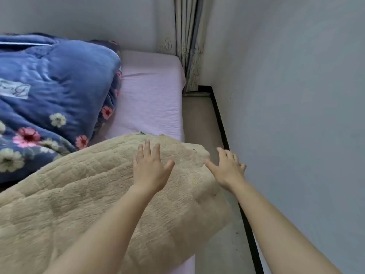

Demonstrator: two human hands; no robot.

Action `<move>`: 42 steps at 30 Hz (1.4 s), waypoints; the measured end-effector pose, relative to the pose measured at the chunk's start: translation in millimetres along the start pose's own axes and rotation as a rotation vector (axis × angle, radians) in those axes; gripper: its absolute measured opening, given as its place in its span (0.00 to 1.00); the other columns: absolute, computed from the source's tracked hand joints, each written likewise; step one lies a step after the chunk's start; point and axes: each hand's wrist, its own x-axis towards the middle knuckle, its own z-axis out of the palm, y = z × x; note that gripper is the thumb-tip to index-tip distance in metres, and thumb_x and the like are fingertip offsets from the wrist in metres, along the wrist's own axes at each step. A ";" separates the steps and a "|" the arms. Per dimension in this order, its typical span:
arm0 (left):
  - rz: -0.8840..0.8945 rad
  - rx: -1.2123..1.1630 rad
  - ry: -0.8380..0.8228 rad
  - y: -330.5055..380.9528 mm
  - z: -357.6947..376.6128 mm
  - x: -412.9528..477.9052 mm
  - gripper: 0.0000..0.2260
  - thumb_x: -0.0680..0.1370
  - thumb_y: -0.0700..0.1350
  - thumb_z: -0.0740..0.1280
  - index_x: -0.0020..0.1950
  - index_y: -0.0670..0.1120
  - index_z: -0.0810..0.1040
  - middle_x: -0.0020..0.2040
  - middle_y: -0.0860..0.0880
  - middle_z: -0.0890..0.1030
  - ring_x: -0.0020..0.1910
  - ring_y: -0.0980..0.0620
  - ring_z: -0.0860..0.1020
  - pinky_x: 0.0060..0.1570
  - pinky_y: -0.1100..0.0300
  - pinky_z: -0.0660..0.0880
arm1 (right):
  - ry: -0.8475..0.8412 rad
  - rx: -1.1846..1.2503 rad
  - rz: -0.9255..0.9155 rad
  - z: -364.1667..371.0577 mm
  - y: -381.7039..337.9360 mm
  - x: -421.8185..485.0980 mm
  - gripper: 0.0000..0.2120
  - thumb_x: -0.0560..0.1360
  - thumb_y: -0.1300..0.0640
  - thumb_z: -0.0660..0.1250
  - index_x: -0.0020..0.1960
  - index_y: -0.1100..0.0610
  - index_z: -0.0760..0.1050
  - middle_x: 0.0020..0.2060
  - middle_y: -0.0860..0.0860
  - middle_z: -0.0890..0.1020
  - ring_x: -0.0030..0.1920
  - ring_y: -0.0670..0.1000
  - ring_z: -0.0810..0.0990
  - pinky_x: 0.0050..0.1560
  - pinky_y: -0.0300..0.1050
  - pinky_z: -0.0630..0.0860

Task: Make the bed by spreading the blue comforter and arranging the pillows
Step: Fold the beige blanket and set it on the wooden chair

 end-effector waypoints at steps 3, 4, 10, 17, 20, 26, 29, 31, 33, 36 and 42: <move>-0.064 0.073 -0.012 -26.2 57.2 10.9 0.32 0.79 0.60 0.55 0.79 0.50 0.50 0.80 0.45 0.44 0.78 0.45 0.41 0.76 0.46 0.44 | -0.115 0.022 0.064 51.2 28.8 25.6 0.35 0.76 0.36 0.55 0.77 0.51 0.54 0.76 0.50 0.59 0.75 0.53 0.56 0.71 0.59 0.55; -0.061 0.090 -0.004 -38.0 72.9 9.4 0.32 0.79 0.60 0.54 0.79 0.51 0.49 0.80 0.45 0.44 0.78 0.45 0.41 0.76 0.46 0.42 | -0.159 0.058 0.095 63.4 38.1 27.5 0.36 0.76 0.34 0.56 0.77 0.51 0.53 0.77 0.51 0.59 0.76 0.53 0.57 0.72 0.60 0.54; -0.011 0.210 0.129 -84.1 149.6 15.2 0.32 0.75 0.58 0.49 0.79 0.50 0.53 0.80 0.45 0.52 0.79 0.46 0.48 0.75 0.51 0.41 | -0.255 0.559 0.352 130.1 92.4 80.1 0.55 0.63 0.29 0.70 0.78 0.53 0.50 0.76 0.52 0.61 0.74 0.55 0.62 0.74 0.58 0.60; 0.028 0.223 0.272 -101.5 187.4 40.0 0.31 0.75 0.54 0.52 0.77 0.47 0.58 0.78 0.42 0.56 0.77 0.43 0.53 0.75 0.55 0.41 | -0.434 0.792 0.504 200.1 107.0 135.8 0.58 0.61 0.33 0.75 0.79 0.56 0.50 0.74 0.54 0.66 0.71 0.54 0.68 0.71 0.51 0.64; 0.034 0.220 0.295 -104.9 195.0 44.9 0.31 0.75 0.54 0.53 0.77 0.47 0.58 0.78 0.42 0.57 0.77 0.43 0.53 0.74 0.55 0.41 | -0.547 0.896 0.501 215.7 113.8 144.2 0.55 0.52 0.28 0.74 0.72 0.52 0.66 0.64 0.50 0.78 0.63 0.51 0.77 0.70 0.52 0.68; 0.045 0.149 0.304 -110.7 196.7 48.2 0.31 0.74 0.55 0.53 0.77 0.48 0.59 0.78 0.44 0.57 0.77 0.45 0.53 0.74 0.54 0.44 | -0.634 1.096 0.482 206.8 107.4 136.2 0.31 0.63 0.37 0.73 0.61 0.52 0.79 0.55 0.54 0.85 0.57 0.55 0.83 0.65 0.56 0.73; 0.054 0.082 0.279 -112.8 193.3 47.6 0.31 0.73 0.56 0.53 0.77 0.49 0.60 0.79 0.46 0.57 0.77 0.46 0.53 0.74 0.56 0.44 | -0.619 1.154 0.418 181.0 93.6 119.2 0.38 0.60 0.35 0.76 0.64 0.54 0.77 0.58 0.57 0.83 0.60 0.59 0.81 0.64 0.59 0.73; 0.065 0.032 0.267 -116.9 188.6 45.1 0.31 0.73 0.56 0.53 0.76 0.50 0.61 0.78 0.47 0.58 0.77 0.47 0.54 0.74 0.56 0.44 | -0.597 1.141 0.316 157.2 73.2 100.9 0.33 0.65 0.39 0.74 0.63 0.57 0.76 0.56 0.58 0.83 0.58 0.59 0.82 0.58 0.56 0.77; 0.073 -0.041 0.248 -122.5 178.8 39.9 0.30 0.73 0.56 0.53 0.76 0.50 0.63 0.78 0.48 0.59 0.77 0.47 0.55 0.74 0.55 0.46 | -0.533 1.045 0.201 133.0 45.7 80.3 0.24 0.67 0.46 0.74 0.57 0.60 0.79 0.49 0.56 0.86 0.52 0.57 0.84 0.49 0.50 0.80; 0.079 -0.189 0.186 -137.4 157.7 29.0 0.30 0.74 0.55 0.51 0.76 0.49 0.63 0.78 0.48 0.59 0.77 0.48 0.56 0.75 0.53 0.50 | -0.447 0.919 0.073 106.6 -2.7 49.2 0.17 0.67 0.56 0.77 0.53 0.60 0.81 0.47 0.54 0.87 0.49 0.52 0.85 0.48 0.46 0.81; 0.090 -0.476 -0.085 -194.8 74.7 -4.3 0.24 0.78 0.52 0.62 0.74 0.54 0.65 0.73 0.54 0.69 0.73 0.55 0.65 0.72 0.52 0.63 | -0.189 0.394 -0.061 92.7 -120.8 -28.5 0.29 0.54 0.39 0.78 0.49 0.53 0.80 0.46 0.46 0.85 0.49 0.48 0.83 0.56 0.51 0.78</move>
